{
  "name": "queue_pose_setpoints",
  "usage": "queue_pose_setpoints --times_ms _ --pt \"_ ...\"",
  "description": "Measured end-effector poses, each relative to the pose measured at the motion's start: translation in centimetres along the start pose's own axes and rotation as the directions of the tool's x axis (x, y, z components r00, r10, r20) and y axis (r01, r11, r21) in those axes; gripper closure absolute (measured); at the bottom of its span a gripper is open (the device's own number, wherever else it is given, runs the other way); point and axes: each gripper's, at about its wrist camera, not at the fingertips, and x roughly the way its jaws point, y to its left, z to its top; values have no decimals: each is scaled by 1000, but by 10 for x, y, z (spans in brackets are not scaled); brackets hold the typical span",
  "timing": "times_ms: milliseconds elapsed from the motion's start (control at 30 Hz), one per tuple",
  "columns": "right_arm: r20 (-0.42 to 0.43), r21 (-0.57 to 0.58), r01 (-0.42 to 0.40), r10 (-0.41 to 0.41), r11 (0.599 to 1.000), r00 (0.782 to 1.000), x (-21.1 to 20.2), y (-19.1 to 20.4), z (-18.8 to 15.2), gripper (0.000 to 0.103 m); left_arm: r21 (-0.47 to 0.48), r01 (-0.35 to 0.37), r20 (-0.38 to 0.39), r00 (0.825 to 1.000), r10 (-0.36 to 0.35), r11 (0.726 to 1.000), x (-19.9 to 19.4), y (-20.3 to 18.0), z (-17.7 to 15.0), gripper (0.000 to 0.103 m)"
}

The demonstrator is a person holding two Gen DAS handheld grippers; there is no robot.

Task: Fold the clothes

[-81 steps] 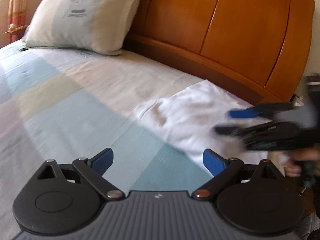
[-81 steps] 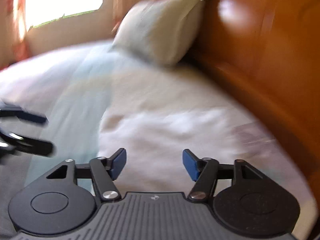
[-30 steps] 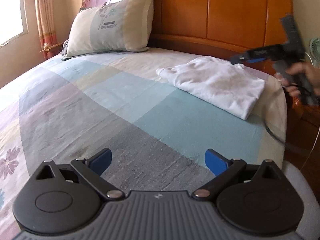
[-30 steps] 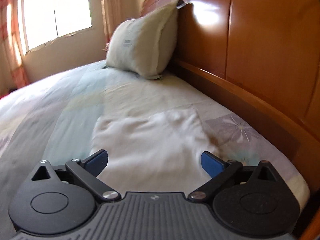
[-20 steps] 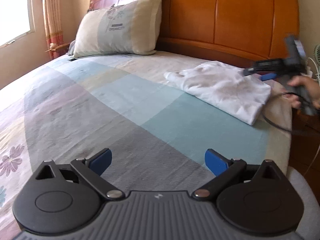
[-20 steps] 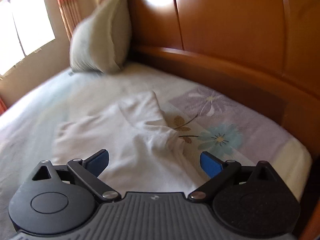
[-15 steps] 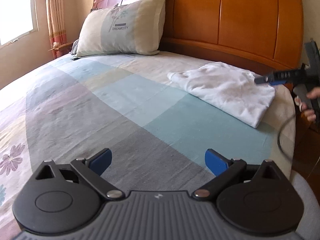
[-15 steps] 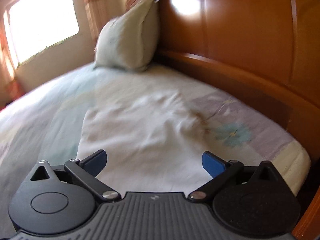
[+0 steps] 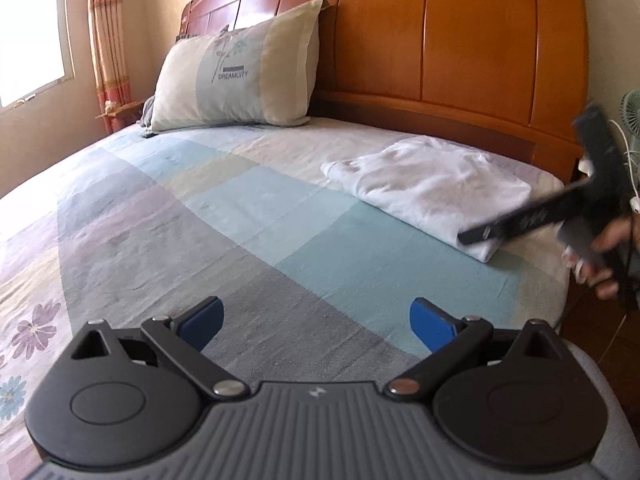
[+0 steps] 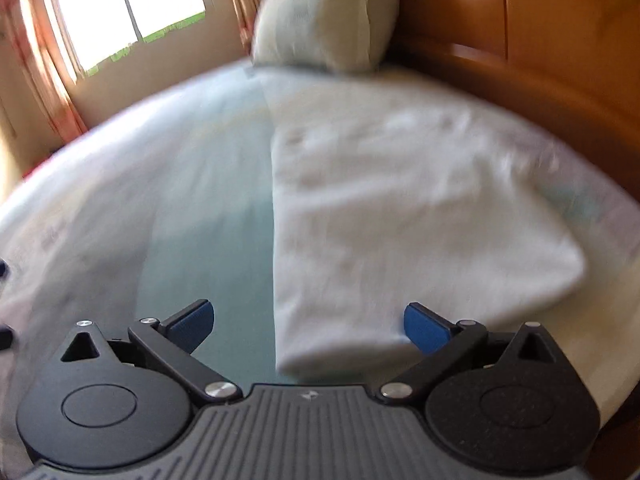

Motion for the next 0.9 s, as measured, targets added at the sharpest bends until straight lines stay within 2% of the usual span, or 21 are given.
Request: queue_pose_setpoints --times_ms 167,467,667,833,900 --pt "-21 21 43 -43 999 999 -10 16 -1 0 -19 0 18 1000 0 1000 -7 2 0 1" --pt "-61 55 121 -118 991 991 -28 44 -3 0 -75 4 -7 1000 -4 997 -12 2 -1 1" --pt "-75 41 216 -213 975 974 -57 64 -11 0 -102 36 0 999 -36 994 -17 -3 4 1" --pt "-79 44 262 -258 964 963 -79 78 -23 0 -132 70 2 998 -70 989 -24 -10 9 1" --pt "-79 44 254 -250 966 965 -87 82 -28 0 -138 80 -4 997 -82 987 -27 -15 10 1"
